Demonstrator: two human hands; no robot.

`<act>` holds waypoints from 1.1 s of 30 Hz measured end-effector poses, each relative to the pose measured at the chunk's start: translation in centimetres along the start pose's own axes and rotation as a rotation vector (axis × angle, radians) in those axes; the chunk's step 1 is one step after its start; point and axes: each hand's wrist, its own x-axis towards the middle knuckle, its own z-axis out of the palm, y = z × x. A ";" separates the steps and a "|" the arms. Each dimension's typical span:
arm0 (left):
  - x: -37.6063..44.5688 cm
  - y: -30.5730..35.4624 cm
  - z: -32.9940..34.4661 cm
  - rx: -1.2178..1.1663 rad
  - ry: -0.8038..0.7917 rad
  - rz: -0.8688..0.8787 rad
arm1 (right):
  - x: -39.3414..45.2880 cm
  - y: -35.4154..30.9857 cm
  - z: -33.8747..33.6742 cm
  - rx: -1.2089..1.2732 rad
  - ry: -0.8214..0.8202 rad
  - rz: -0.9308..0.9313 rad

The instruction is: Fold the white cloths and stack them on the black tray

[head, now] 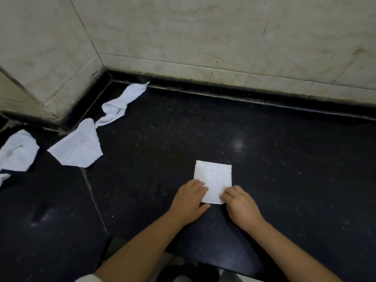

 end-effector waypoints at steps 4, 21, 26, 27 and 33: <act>1.0 -0.2 -0.1 0.102 -0.044 0.107 | 0.4 0.1 -1.2 0.076 0.043 0.082; 11.6 23.7 -8.9 0.080 0.047 0.945 | -20.3 8.4 -18.8 0.118 0.344 0.781; 12.6 38.0 -7.9 0.081 0.140 1.108 | -32.6 13.7 -23.9 0.039 0.276 0.860; 12.9 41.0 -7.4 0.092 0.152 1.133 | -35.1 15.0 -24.7 0.019 0.271 0.866; 13.4 57.8 -6.2 0.074 0.214 1.151 | -47.3 22.4 -31.1 -0.055 0.238 0.902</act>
